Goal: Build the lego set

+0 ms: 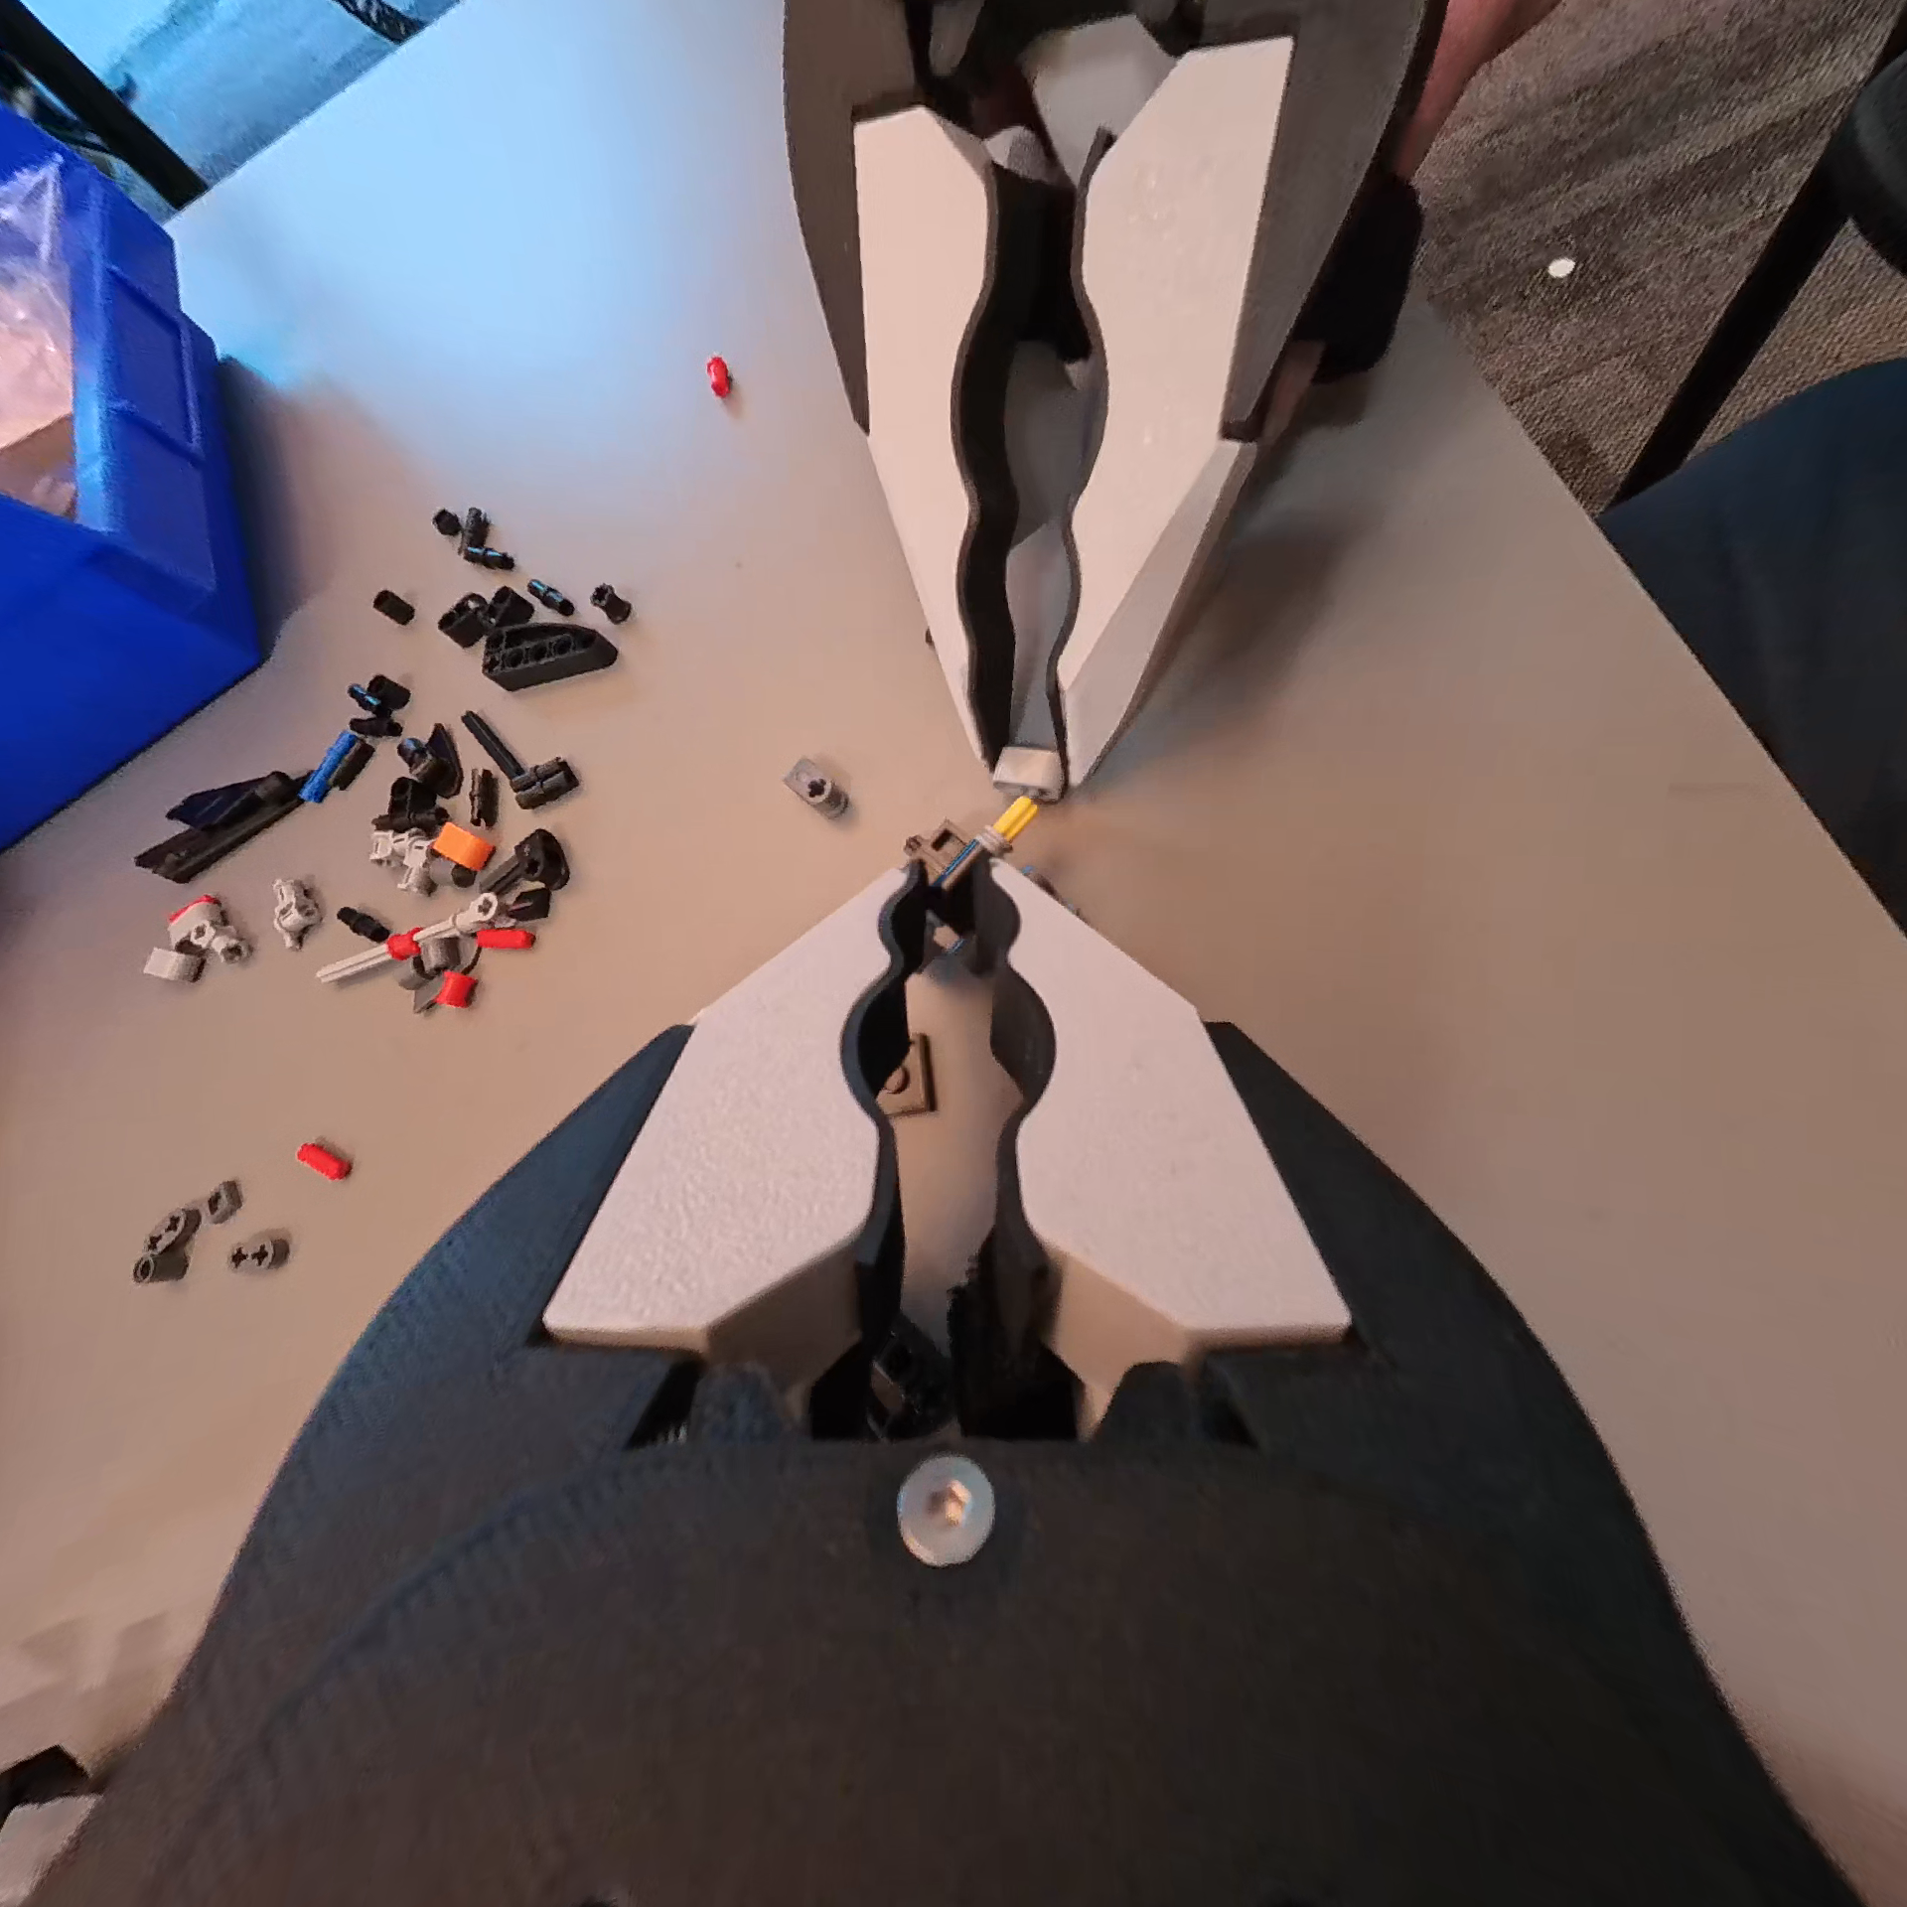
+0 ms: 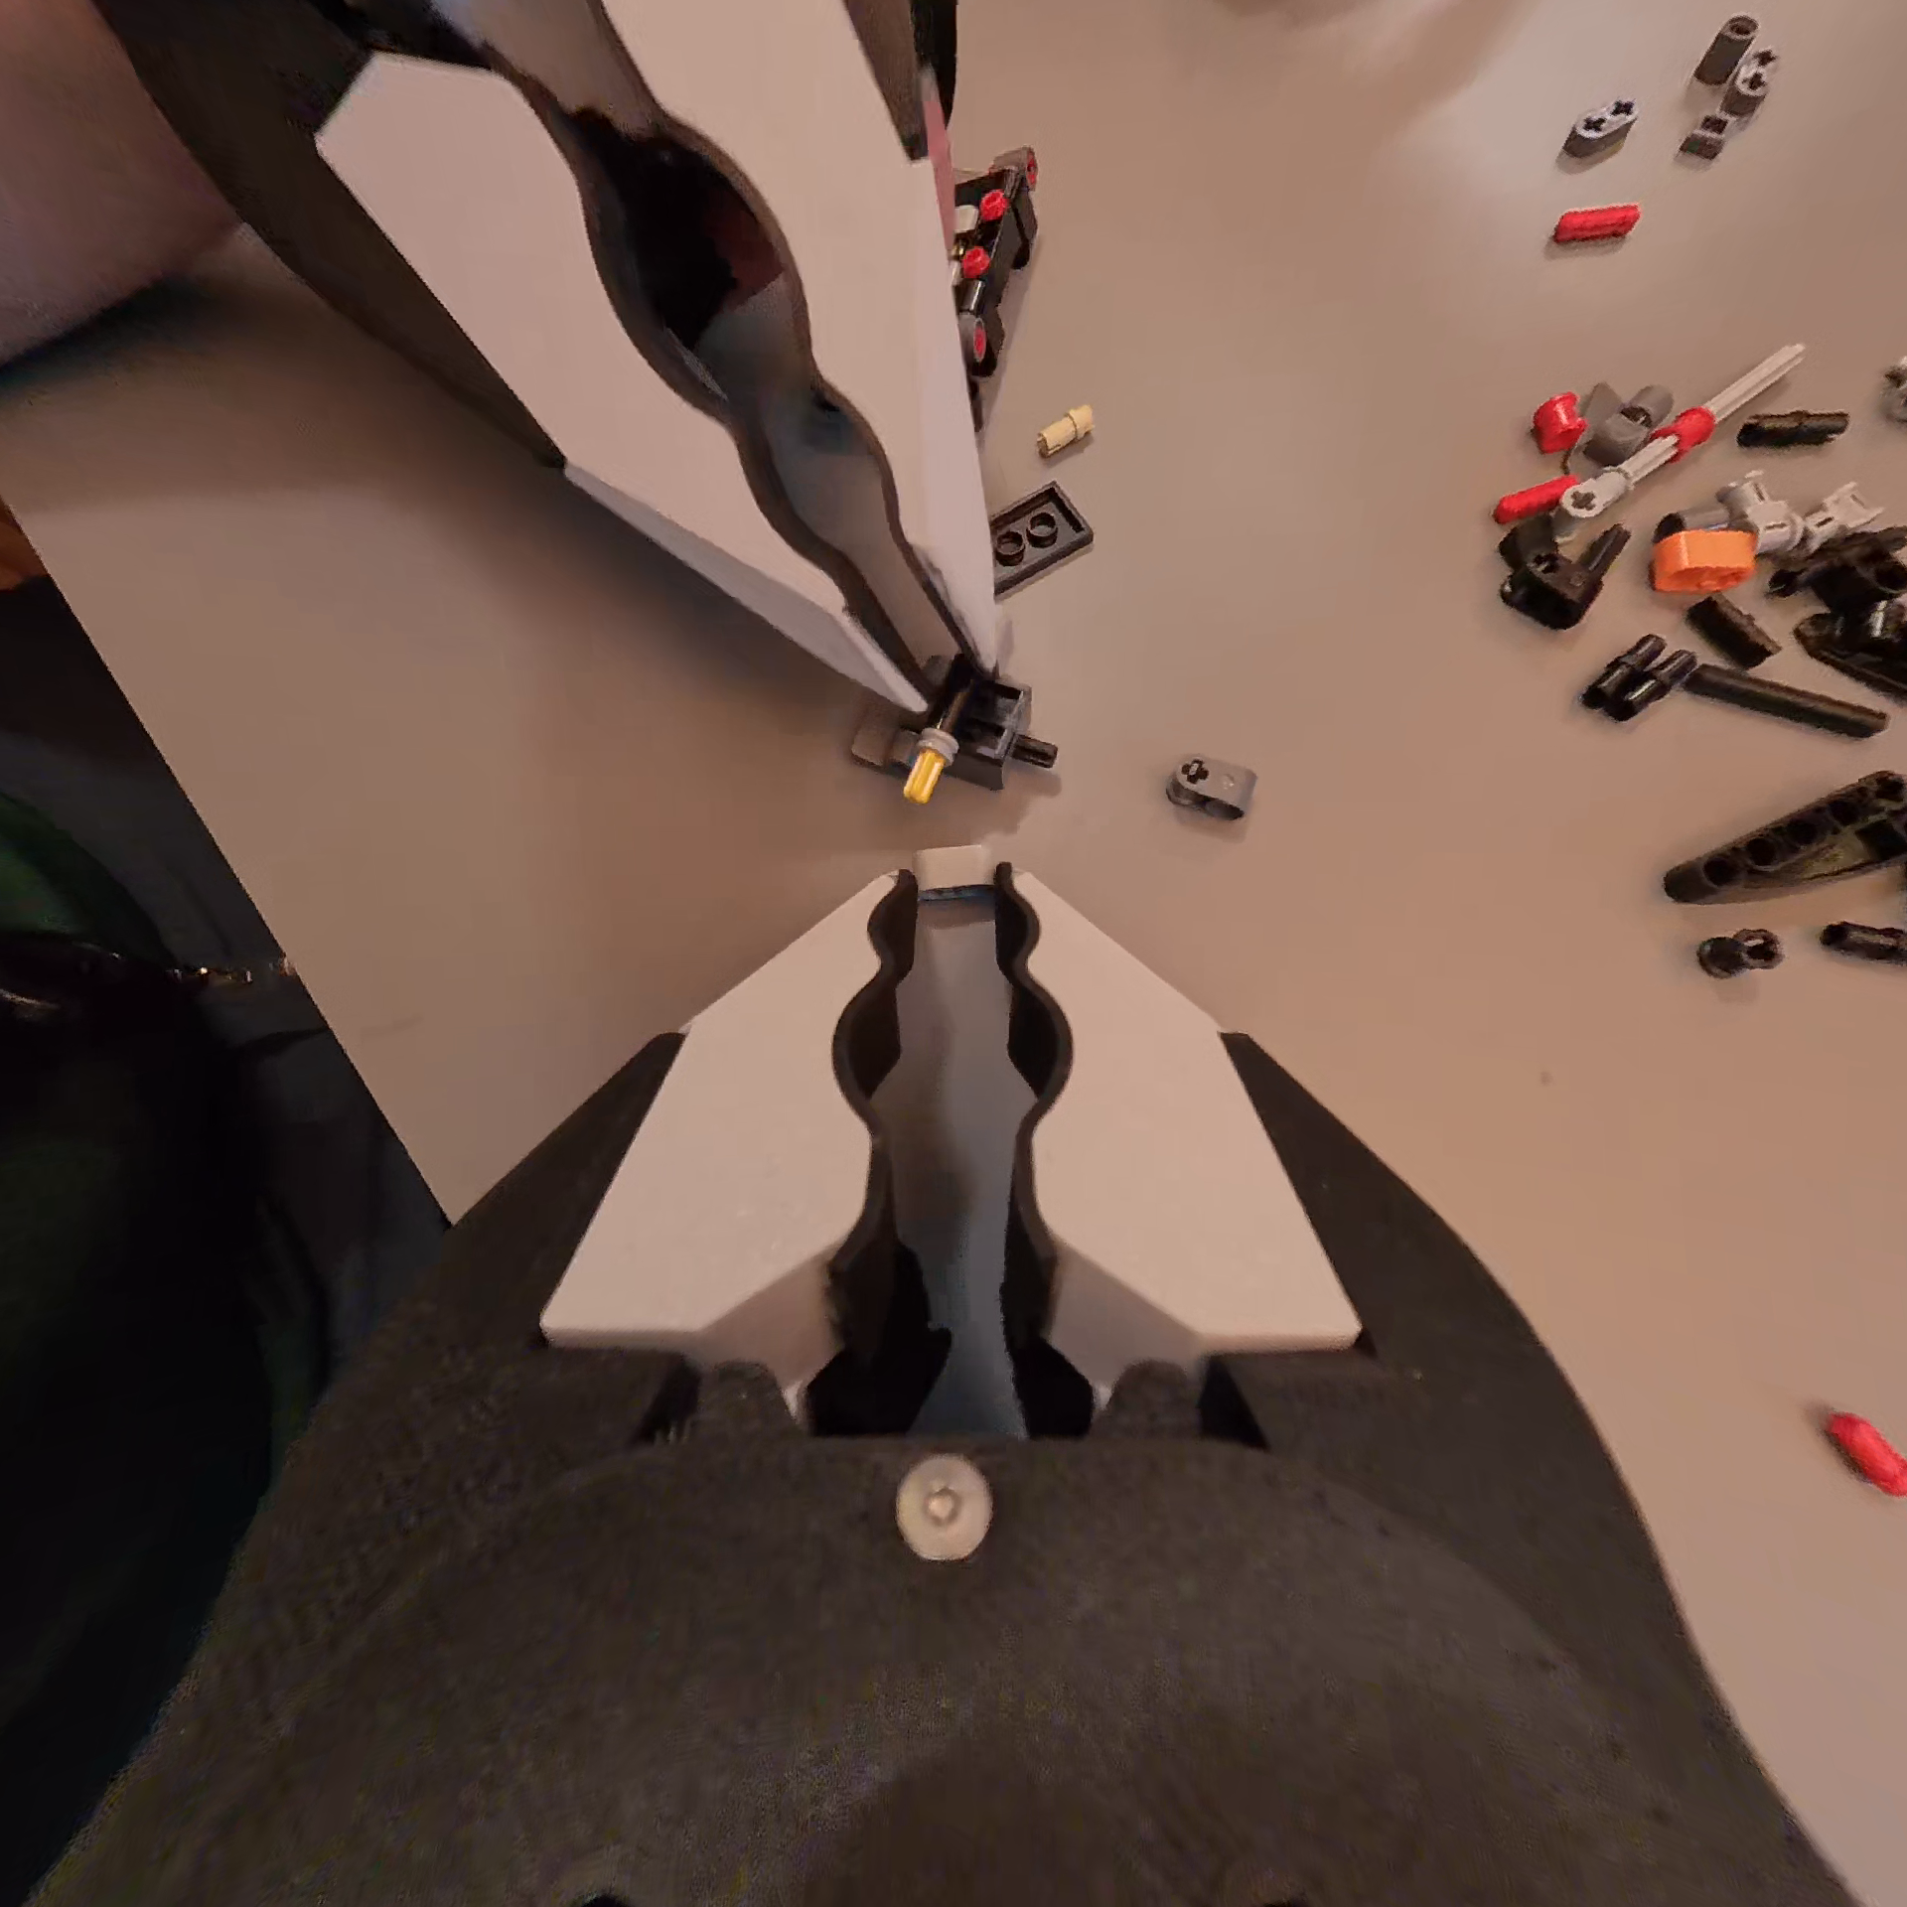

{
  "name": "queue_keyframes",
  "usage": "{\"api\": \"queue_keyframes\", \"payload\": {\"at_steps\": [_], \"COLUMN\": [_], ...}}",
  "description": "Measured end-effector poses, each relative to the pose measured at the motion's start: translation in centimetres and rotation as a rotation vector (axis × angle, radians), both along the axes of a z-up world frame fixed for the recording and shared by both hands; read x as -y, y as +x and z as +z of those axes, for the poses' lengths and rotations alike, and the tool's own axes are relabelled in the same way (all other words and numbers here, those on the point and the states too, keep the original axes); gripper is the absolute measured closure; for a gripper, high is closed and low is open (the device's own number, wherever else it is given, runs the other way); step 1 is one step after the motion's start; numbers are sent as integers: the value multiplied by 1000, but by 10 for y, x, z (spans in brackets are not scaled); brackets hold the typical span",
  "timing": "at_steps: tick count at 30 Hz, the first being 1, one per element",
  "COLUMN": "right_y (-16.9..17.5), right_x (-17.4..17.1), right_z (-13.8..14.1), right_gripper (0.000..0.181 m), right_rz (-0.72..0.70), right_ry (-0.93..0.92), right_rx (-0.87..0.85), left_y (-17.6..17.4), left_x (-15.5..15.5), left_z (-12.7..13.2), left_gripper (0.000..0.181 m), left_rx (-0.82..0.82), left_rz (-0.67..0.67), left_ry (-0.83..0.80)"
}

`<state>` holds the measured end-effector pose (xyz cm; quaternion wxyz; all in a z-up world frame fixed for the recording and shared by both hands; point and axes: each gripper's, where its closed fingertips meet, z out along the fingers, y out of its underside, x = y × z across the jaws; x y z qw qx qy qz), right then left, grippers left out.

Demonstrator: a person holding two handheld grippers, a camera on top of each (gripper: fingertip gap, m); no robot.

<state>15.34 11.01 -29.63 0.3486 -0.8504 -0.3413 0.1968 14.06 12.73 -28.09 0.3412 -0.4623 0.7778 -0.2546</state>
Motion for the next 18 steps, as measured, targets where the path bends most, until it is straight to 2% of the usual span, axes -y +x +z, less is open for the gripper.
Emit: {"api": "queue_keyframes", "payload": {"at_steps": [7, 11, 15, 18], "right_y": [0, 1, 0, 0], "right_x": [0, 0, 1, 1], "right_z": [3, 2, 1, 2], "right_gripper": [168, 168, 168, 168], "right_rz": [-28, -32, -26, -25], "right_ry": [-22, -22, -27, -23], "right_rx": [-58, -59, -53, -55], "left_y": [1, -1, -3, -1], "left_x": [-4, -5, -2, -3], "left_z": [4, 13, -1, 4], "left_gripper": [174, 172, 173, 174], "left_rx": [11, 45, -19, 10], "left_rz": [21, 28, 8, 15], "left_ry": [24, -43, -17, -36]}}
